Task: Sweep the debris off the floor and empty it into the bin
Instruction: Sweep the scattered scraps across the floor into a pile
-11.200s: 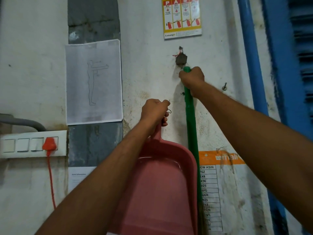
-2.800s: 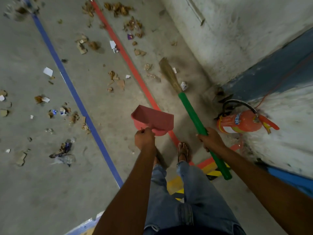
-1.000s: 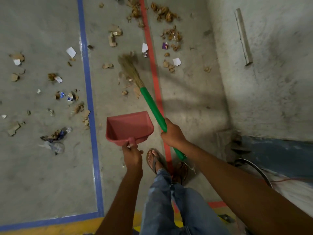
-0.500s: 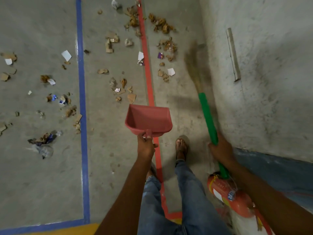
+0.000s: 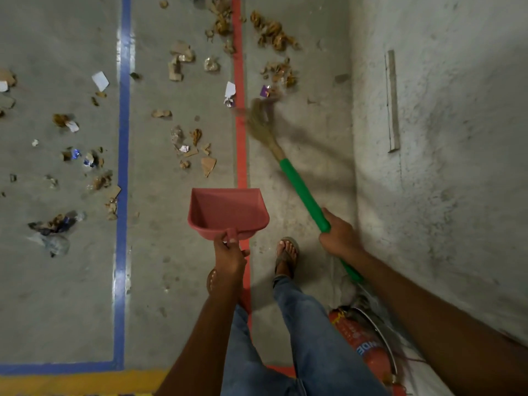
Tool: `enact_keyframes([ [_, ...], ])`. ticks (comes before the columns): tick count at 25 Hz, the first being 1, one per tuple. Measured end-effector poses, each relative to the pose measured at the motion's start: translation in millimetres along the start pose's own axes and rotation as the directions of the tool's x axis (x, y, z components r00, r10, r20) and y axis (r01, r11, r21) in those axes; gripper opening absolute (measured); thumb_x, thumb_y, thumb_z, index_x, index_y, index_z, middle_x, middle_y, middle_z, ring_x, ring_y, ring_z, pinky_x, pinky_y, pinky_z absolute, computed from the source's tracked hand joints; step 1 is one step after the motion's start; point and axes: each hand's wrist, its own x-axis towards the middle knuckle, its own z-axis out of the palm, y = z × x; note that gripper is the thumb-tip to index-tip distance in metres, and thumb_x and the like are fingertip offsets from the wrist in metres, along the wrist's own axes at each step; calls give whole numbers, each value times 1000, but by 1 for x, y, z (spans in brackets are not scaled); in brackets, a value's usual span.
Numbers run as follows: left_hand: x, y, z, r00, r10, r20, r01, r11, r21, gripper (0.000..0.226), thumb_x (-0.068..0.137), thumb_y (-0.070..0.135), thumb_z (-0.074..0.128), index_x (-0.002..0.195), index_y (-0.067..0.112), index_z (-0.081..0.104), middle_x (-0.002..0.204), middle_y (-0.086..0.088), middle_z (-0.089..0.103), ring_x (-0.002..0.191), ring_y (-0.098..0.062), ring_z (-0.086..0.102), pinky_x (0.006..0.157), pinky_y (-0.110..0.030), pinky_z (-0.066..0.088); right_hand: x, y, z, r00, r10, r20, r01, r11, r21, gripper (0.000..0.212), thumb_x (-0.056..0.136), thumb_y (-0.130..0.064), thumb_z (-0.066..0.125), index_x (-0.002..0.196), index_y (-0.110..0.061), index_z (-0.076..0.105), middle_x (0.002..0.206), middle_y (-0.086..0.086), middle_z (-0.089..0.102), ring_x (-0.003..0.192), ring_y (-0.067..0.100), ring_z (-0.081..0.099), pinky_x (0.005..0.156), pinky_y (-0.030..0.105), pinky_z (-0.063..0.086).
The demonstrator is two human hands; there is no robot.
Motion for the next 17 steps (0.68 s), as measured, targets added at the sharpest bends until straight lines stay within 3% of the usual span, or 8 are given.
enact_keyframes([
  [3, -8, 23, 24, 1000, 13, -2, -13, 1000, 15, 36, 107, 48, 46, 131, 21, 45, 122, -5, 62, 81, -22, 69, 66, -33, 53, -36, 19, -23, 998, -8, -61, 15, 993, 114, 84, 82, -1, 59, 157, -30, 33, 126, 1, 62, 107, 28, 64, 89, 31, 53],
  [5, -11, 36, 37, 998, 49, 24, -50, 999, 16, 34, 106, 50, 46, 129, 25, 44, 121, -1, 61, 82, -21, 70, 67, -32, 53, -40, 41, -43, 990, 85, -112, -73, 992, 106, 84, 84, -5, 60, 158, -31, 30, 118, -3, 57, 107, 29, 63, 89, 34, 52],
  [7, -10, 43, 50, 997, 66, 48, -66, 998, 8, 36, 106, 53, 45, 130, 26, 45, 119, 0, 62, 85, -21, 69, 68, -33, 53, -14, 59, -59, 977, 192, -91, -189, 981, 41, 83, 82, -13, 61, 157, -23, 26, 123, -2, 55, 103, 28, 60, 85, 35, 52],
  [11, 3, 49, 70, 996, 67, 58, -67, 998, 2, 44, 104, 55, 47, 136, 24, 47, 119, 2, 62, 88, -20, 69, 70, -33, 52, 79, 39, -74, 922, 385, -38, -384, 923, 31, 57, 92, -14, 56, 145, -4, 37, 116, 16, 57, 75, 24, 57, 59, 30, 48],
  [14, 15, 53, 77, 996, 71, 52, -71, 997, -1, 43, 104, 54, 48, 136, 25, 46, 120, 1, 62, 92, -22, 70, 72, -34, 53, 112, 8, -67, 959, 282, 29, -282, 959, 16, 54, 90, -11, 56, 142, -11, 43, 113, 15, 61, 77, 27, 63, 52, 31, 49],
  [17, 20, 63, 81, 996, 76, 44, -76, 997, 6, 44, 105, 53, 47, 136, 23, 45, 123, -1, 60, 95, -25, 70, 76, -37, 55, 91, -14, -64, 981, 155, 117, -169, 979, 118, 54, 81, -2, 61, 130, -20, 52, 106, 10, 64, 81, 27, 65, 54, 32, 54],
])
